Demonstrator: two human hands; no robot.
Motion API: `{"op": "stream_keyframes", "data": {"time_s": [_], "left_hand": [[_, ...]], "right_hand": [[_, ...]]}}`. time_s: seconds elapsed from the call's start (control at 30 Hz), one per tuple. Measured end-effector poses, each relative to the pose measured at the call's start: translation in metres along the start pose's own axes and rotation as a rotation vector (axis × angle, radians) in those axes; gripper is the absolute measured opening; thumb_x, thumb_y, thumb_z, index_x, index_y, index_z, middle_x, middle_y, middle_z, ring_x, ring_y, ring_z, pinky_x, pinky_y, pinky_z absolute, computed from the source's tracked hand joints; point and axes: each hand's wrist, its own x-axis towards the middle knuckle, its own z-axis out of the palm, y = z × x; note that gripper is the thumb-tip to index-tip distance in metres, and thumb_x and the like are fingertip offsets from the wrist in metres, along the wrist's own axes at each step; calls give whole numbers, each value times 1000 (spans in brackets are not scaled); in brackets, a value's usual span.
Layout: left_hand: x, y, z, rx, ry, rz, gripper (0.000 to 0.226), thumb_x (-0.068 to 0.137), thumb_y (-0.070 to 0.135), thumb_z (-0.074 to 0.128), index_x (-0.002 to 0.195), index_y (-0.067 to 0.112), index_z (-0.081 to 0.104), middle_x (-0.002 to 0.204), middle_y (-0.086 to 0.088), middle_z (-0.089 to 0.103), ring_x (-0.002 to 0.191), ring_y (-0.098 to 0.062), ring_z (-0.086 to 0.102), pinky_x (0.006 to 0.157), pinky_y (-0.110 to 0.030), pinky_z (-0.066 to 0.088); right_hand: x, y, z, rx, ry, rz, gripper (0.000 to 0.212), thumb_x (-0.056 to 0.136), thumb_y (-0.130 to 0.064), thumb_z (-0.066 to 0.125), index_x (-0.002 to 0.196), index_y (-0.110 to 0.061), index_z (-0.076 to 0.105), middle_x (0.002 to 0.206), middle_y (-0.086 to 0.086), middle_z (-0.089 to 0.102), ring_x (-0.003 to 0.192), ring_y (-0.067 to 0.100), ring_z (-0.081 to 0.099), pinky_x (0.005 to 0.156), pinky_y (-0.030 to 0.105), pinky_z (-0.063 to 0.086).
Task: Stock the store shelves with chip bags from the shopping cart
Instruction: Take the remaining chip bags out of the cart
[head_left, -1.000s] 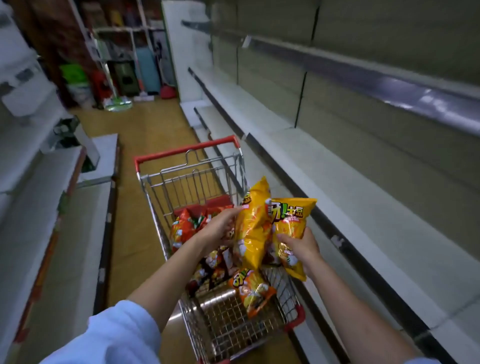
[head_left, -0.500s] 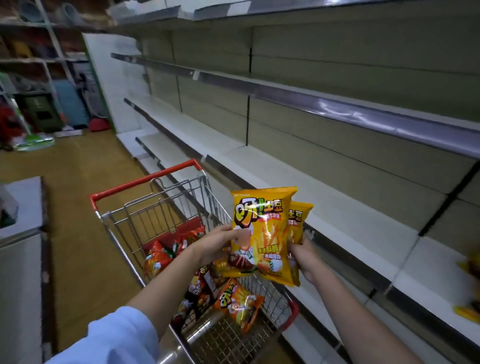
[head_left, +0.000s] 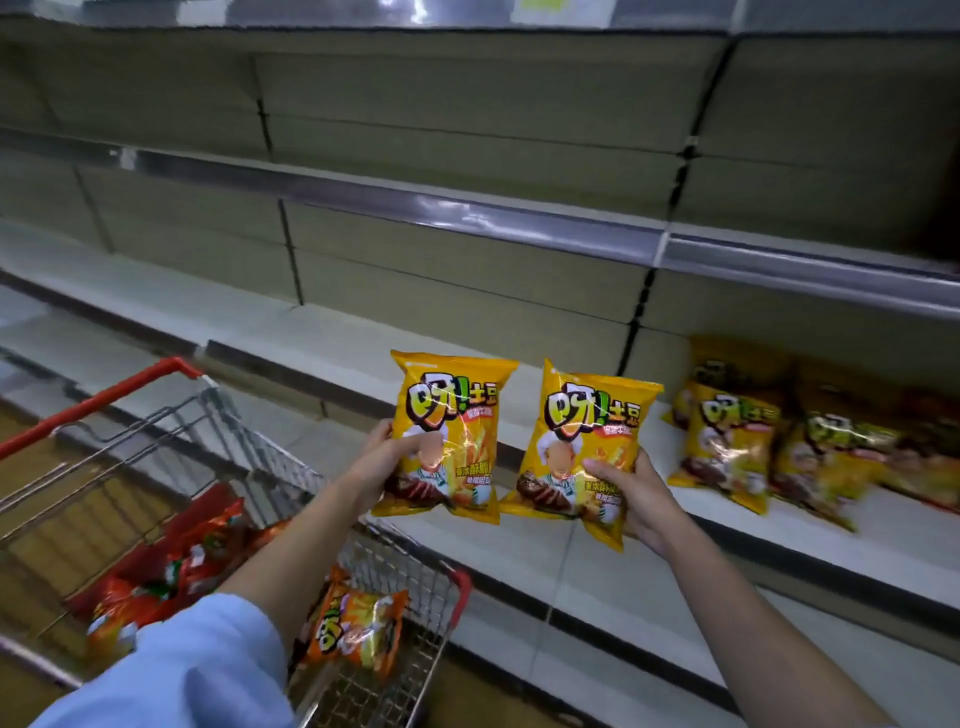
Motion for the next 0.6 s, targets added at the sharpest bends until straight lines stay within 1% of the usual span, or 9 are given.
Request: {"op": "stream_keyframes", "data": {"time_s": [0.07,0.13,0.17,0.27,0.4,0.5,0.6], "left_hand": [[10,3,31,30,-58,0,47,77,16,76,116,10,51,110,-15,65,90,-30,66,73,-39,54],[17,4,57,59,-115,-9,52,72,21,79,115,12,52,111,-16,67,94,-33,68,83,-47,55],[19,5,73,67,-152,-12,55,71,22,80,117,12,52,111,-16,67,95,-34,68,86,-48,55],[28,3,123,85,-242,-7,56,73,21,78,122,11,52,112,-16,68,95,-34,69,85,-47,55],[32,-4,189,90,-310,-16,48,79,18,75,120,12,51,111,-14,68,94,-34,69,80,-44,56],[31,-11,231,85,-346,-35,46,81,16,73,120,10,51,111,-15,68,97,-35,67,87,-48,54],[32,-21,272,84,-384,-46,44,82,15,72,121,10,51,111,-15,68,97,-35,67,88,-48,54]], "right_hand": [[-10,-5,-28,35,60,-20,83,60,-22,82,133,-20,42,122,11,65,106,33,65,93,54,52],[-18,-10,-51,56,96,-31,81,63,-20,81,134,-23,42,121,9,65,106,31,65,92,53,53],[-22,-12,-65,62,118,-40,79,64,-19,81,133,-24,42,121,8,66,106,31,66,91,52,53],[-37,-20,-109,70,192,-48,81,63,-21,82,133,-23,42,121,8,66,105,30,66,90,51,53],[-56,-28,-166,82,269,-59,68,76,-13,77,134,-22,42,117,6,67,102,27,67,80,42,57],[-68,-33,-202,65,314,-59,65,77,-12,77,132,-20,43,116,7,68,101,28,68,79,41,57],[-75,-37,-239,50,355,-32,61,78,-14,77,129,-18,44,115,8,67,99,28,68,73,39,56]]}}
